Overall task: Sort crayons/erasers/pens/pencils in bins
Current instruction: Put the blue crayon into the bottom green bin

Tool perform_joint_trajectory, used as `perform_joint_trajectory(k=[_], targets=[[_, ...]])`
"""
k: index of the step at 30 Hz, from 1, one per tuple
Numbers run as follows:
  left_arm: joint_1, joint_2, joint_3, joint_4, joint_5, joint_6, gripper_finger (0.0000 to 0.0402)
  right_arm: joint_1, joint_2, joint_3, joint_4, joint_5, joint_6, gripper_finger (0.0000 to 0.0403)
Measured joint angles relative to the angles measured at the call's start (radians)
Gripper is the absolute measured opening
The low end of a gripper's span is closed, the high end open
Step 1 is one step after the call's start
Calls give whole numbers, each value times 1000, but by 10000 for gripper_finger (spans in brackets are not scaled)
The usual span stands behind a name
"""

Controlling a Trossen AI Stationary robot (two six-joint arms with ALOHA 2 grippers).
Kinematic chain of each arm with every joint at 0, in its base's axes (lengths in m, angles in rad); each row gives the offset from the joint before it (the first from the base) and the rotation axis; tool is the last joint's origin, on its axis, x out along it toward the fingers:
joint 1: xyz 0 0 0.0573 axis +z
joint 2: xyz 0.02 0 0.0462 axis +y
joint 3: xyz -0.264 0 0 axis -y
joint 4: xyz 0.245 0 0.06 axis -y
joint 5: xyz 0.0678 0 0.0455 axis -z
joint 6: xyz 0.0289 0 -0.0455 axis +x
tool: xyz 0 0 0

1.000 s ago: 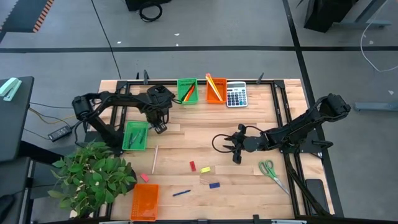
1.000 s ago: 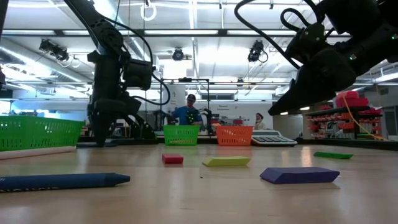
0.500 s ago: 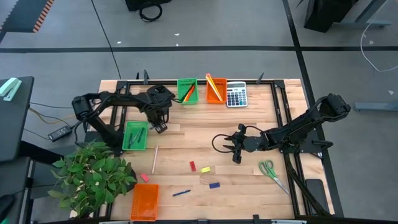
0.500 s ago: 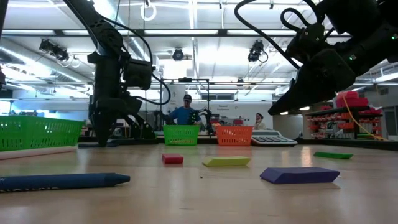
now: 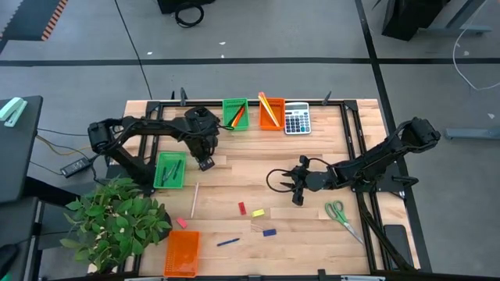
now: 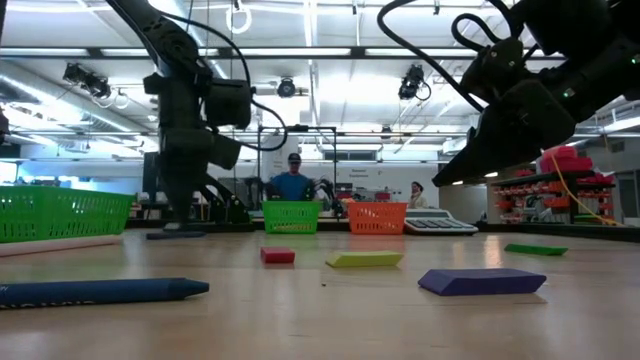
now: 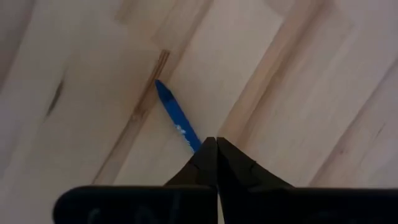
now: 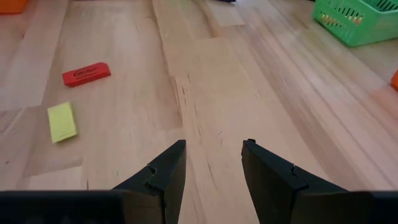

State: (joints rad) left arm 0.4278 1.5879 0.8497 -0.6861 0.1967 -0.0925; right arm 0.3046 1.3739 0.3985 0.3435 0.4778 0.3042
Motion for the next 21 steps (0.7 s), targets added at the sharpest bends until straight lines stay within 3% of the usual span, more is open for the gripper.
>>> perform_joint_trajectory(k=[12, 21], targets=[[-24, -9, 1, -15, -24, -50, 24, 0, 0, 0, -8, 0, 9, 162], [-55, -8, -8, -4, -153, -208, 58, 0, 0, 0, -8, 0, 10, 162]])
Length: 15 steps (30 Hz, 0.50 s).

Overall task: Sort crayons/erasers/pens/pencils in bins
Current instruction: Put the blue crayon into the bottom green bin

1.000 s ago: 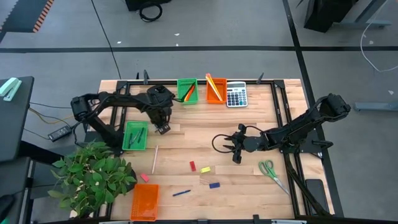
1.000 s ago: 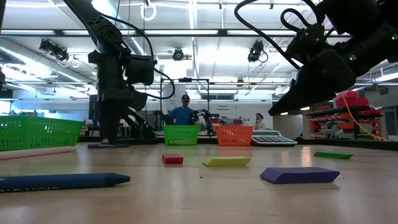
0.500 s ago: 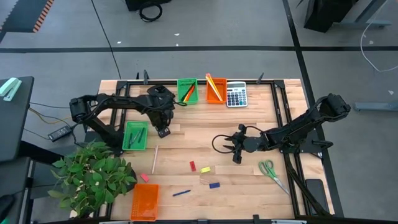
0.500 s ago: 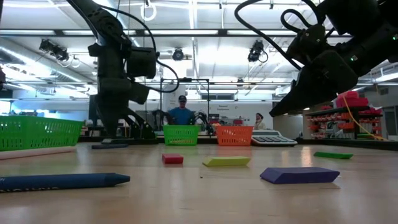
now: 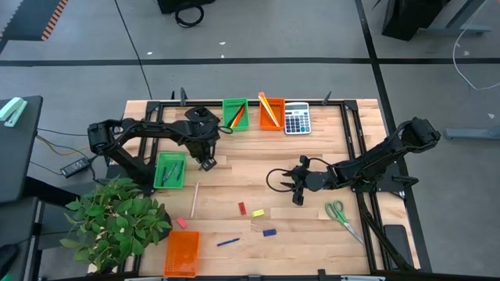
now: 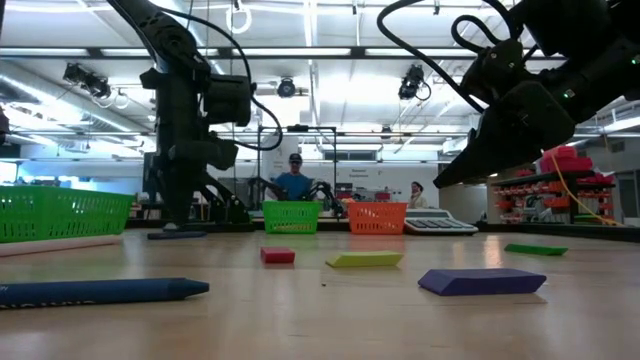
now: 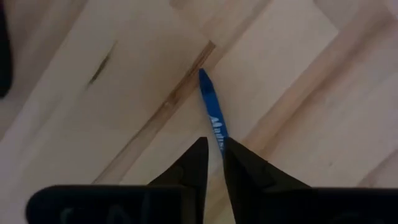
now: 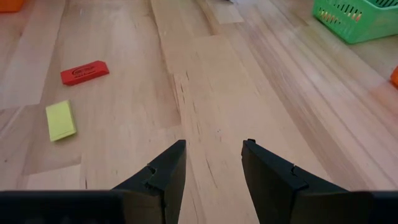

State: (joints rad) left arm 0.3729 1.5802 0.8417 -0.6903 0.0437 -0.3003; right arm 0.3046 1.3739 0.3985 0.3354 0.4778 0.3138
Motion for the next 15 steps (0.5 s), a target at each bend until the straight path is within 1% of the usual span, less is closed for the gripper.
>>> perform_joint_trajectory(k=[9, 15], targets=[[-58, 4, 0, 0, -51, -73, 97, 0, 0, 0, 0, 0, 11, 162], [-70, 22, 0, 13, -97, -88, 105, 0, 0, 0, 0, 0, 19, 162]])
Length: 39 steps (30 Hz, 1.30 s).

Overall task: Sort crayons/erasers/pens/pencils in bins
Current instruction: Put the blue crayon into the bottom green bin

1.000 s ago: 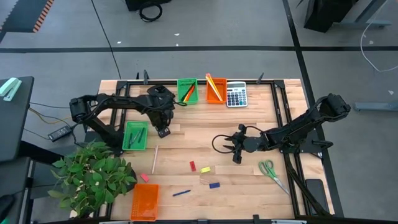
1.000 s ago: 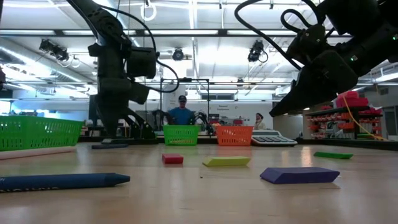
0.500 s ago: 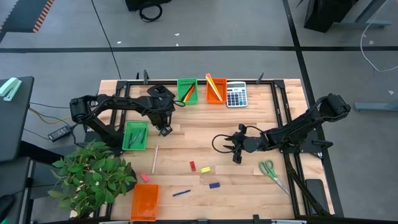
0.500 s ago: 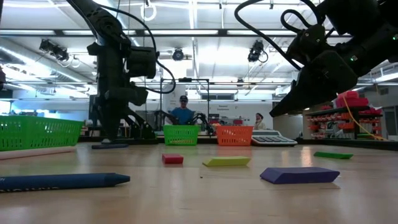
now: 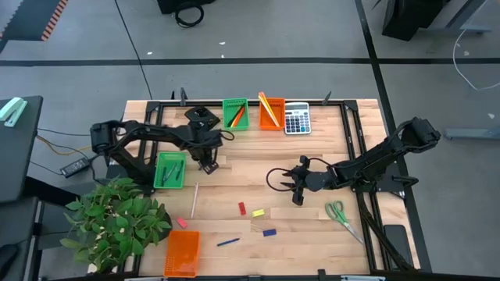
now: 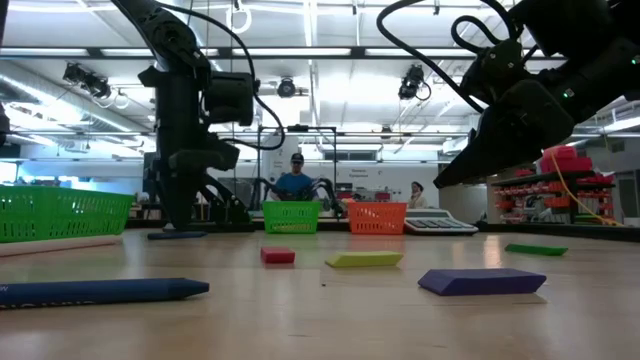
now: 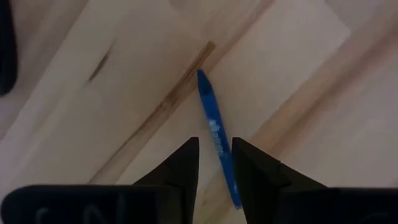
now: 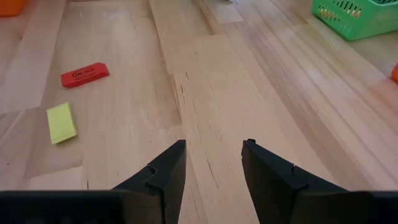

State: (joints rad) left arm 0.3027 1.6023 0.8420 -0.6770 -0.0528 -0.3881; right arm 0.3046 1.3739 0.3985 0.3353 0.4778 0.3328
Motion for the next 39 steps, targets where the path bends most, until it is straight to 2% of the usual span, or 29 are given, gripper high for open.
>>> perform_joint_trajectory(k=[11, 23, 32, 39], targets=[[-5, 71, 5, 38, 5, -11, 75, 0, 0, 0, -10, 0, 4, 162], [-3, 86, 4, 36, 7, 59, 36, 0, 0, 0, -12, 0, 0, 162], [16, 87, 3, 39, 11, 93, 46, 0, 0, 0, -12, 0, -23, 162], [12, 95, 52, -13, 20, 111, 21, 0, 0, 0, -12, 0, -63, 162]])
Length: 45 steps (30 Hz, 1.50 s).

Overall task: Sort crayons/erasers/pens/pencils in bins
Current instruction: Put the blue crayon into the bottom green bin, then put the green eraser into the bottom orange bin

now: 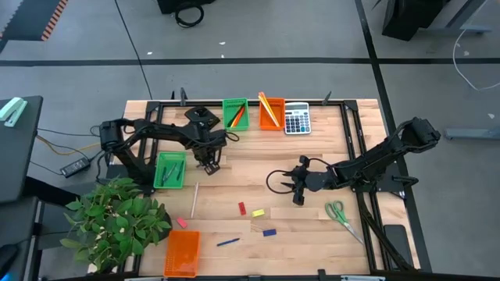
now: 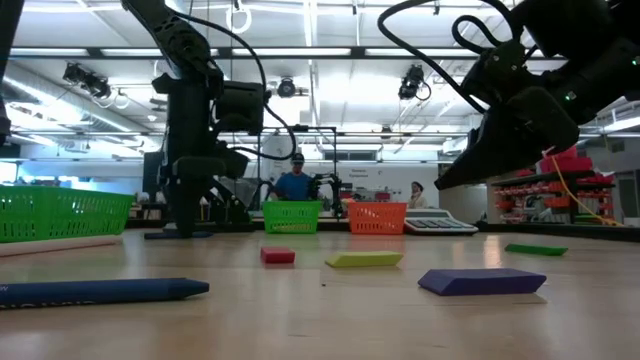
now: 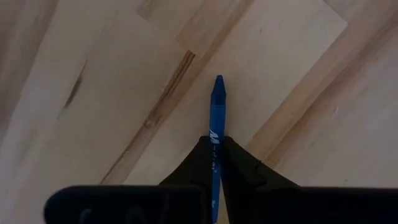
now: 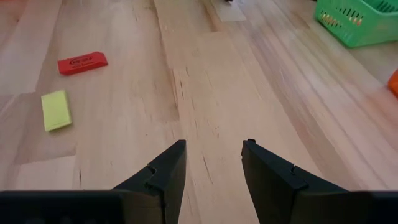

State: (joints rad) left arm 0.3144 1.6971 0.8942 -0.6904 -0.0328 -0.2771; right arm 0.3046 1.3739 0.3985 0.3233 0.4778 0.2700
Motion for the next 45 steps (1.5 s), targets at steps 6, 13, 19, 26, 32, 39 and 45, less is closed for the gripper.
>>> perform_joint_trajectory(k=[6, 13, 19, 26, 32, 39, 45], targets=[[-31, 1, 126, -122, -7, 9, 26, 0, 0, 0, 0, 22, -75, 162], [-92, -4, 256, -358, -31, -5, 21, 0, 0, 0, 0, 46, -113, 162], [-133, -114, 250, -419, -61, -78, 21, 0, 0, 0, 0, 46, -122, 162], [-184, -352, 123, -433, -78, -250, 23, -1, 0, 0, 15, 46, -141, 162], [-218, -536, -64, -467, -79, -384, 20, -1, 0, 0, 63, 46, -156, 162], [-215, -671, -211, -464, -89, -501, 48, 0, 0, 0, 72, 46, -118, 162], [-205, -678, -255, -458, -105, -527, 101, 1, 0, 0, 70, -5, -73, 162]])
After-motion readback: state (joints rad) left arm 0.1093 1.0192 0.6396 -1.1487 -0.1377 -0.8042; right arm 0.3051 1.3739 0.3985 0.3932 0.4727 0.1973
